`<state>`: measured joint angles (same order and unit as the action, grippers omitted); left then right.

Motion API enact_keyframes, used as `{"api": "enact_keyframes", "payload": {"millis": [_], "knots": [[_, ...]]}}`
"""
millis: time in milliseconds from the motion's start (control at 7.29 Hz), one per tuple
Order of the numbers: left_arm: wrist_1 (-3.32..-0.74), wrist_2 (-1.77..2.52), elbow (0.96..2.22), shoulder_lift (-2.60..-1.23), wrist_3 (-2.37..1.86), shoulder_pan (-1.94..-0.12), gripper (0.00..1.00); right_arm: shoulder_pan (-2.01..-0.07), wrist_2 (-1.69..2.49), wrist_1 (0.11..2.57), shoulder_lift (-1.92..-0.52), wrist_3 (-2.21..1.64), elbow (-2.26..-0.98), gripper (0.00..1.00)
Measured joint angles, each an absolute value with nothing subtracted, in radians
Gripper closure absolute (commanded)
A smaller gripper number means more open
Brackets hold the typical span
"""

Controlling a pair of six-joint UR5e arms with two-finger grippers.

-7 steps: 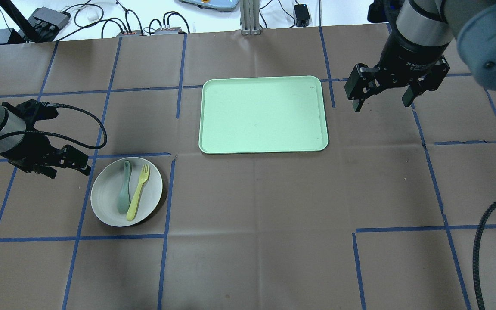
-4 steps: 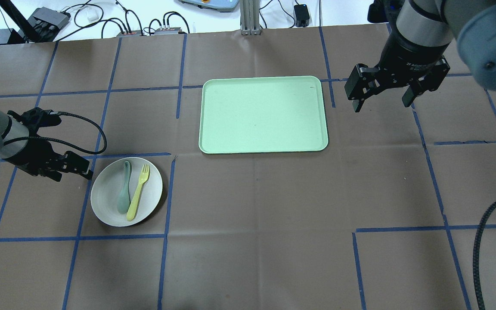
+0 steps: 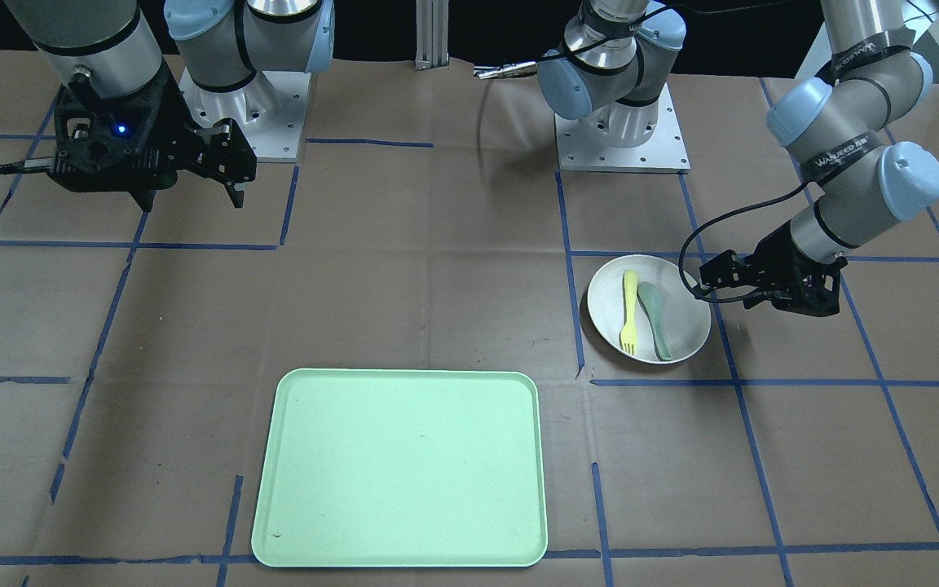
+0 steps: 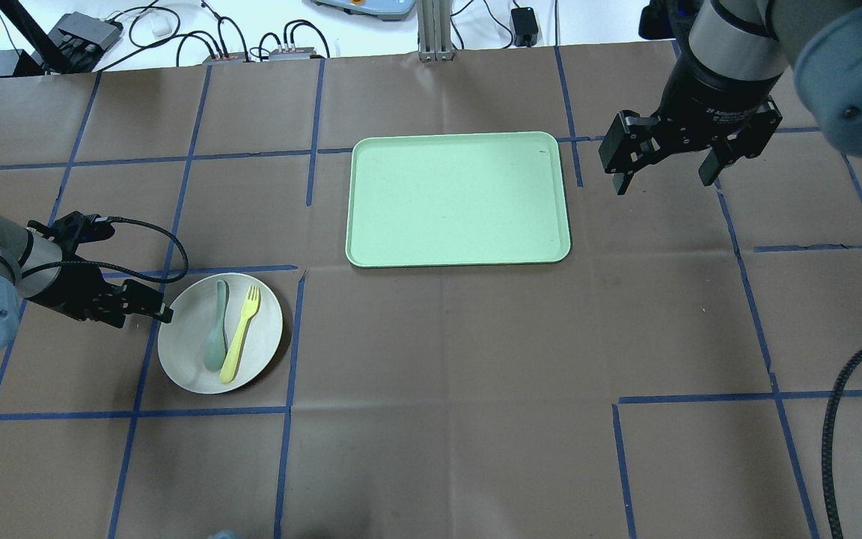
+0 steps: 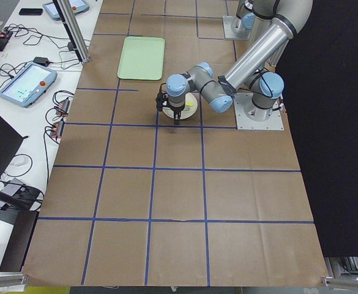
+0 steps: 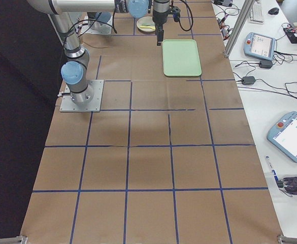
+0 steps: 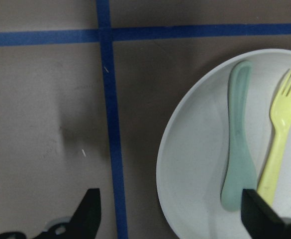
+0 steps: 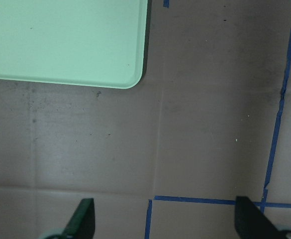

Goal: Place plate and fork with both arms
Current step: 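Lower the left gripper onto the plate rim and close on it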

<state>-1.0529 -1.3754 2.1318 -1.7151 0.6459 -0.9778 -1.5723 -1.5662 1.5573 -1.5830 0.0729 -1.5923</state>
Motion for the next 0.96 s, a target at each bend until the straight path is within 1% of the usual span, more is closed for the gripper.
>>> {"api": "enact_keyframes", "payload": {"millis": [137, 274, 411, 686, 960], "knots": [[-1.047, -1.369, 2.136, -1.731, 0.643, -0.975, 0.05, -1.572, -1.566, 1.558, -1.583, 0.074, -1.592, 0.0], [-1.038, -1.366, 2.136, -1.75, 0.641, -0.974, 0.16, -1.572, -1.566, 1.557, -1.583, 0.074, -1.592, 0.0], [-1.027, -1.366, 2.136, -1.765, 0.641, -0.973, 0.24, -1.572, -1.566, 1.557, -1.583, 0.074, -1.592, 0.0], [-1.012, -1.367, 2.136, -1.781, 0.64, -0.973, 0.37, -1.572, -1.566, 1.557, -1.583, 0.074, -1.592, 0.0], [-1.011, -1.368, 2.137, -1.789, 0.64, -0.973, 0.4, -1.572, -1.566, 1.557, -1.583, 0.074, -1.592, 0.0]]}}
